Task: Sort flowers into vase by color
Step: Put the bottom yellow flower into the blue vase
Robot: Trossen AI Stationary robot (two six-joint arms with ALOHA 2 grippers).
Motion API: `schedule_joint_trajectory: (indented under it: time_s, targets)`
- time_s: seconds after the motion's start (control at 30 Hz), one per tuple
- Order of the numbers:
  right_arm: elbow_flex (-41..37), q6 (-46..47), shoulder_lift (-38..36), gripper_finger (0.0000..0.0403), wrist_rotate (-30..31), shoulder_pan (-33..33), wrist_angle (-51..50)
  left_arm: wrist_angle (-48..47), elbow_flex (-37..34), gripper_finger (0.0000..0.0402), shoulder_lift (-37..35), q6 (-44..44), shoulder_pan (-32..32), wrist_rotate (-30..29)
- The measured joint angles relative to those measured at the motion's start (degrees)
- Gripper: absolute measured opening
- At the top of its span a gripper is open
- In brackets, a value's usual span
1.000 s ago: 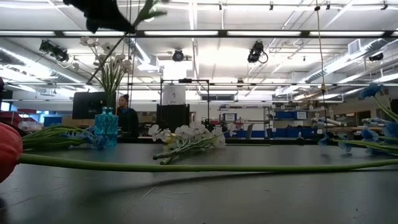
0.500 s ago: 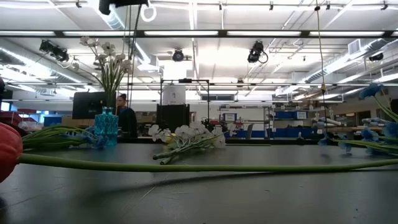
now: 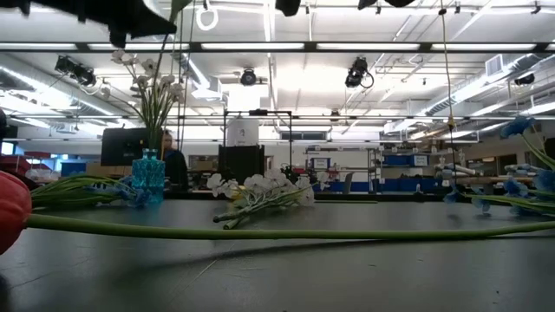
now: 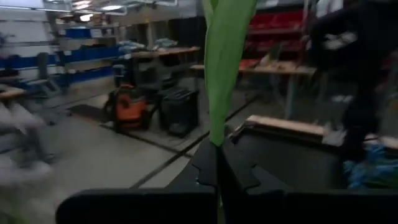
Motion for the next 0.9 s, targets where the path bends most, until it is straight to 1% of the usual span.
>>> schedule_joint_trajectory:
  time_s: [0.07,0.13,0.2,0.27,0.4,0.57,0.67,0.73,0.8,0.9]
  targets:
    - [0.0,-0.49,0.0,0.0208,0.23,-0.35,-0.47,5.35,-4.72,0.0001,-1.56,-1.29,-0.06,1.27]
    - [0.0,-0.55,0.0,0.0208,0.2,-0.53,-0.8,8.48,-7.2,0.0001,-2.45,-1.72,-0.27,0.86]
    - [0.0,-0.67,0.0,0.0208,-0.16,-0.78,-1.07,10.03,-7.68,0.0001,-3.23,-1.56,-0.28,-1.82]
    - [0.0,-1.85,0.0,0.0208,-1.12,-1.32,-1.48,10.3,-7.68,0.0001,-4.31,0.37,-0.08,-5.27]
    - [0.0,-3.51,-0.02,0.0208,-2.55,-3.5,-3.55,10.89,-7.68,0.0001,-7.93,2.05,1.09,-10.42]
    - [0.0,-3.5,-0.02,0.0208,-9.03,-7.01,-6.36,9.45,-7.72,0.0001,-12.23,3.87,2.21,-14.89]
    - [0.0,-2.97,-0.02,0.0208,-12.81,-8.97,-6.8,10.94,-11.01,0.0001,-14.83,4.26,2.9,-16.93]
    - [0.0,-2.97,-0.02,0.0208,-15.42,-10.09,-6.8,15.86,-15.59,0.0001,-16.61,3.54,3.49,-17.89]
    - [0.0,-2.65,-0.02,0.0208,-17.62,-11.14,-6.87,24.36,-20.68,0.0001,-17.58,3.23,4.18,-18.18]
    - [0.0,-1.63,-0.02,0.0208,-20.27,-12.47,-6.92,36.26,-26.7,0.0001,-17.93,5.65,5.15,-19.02]
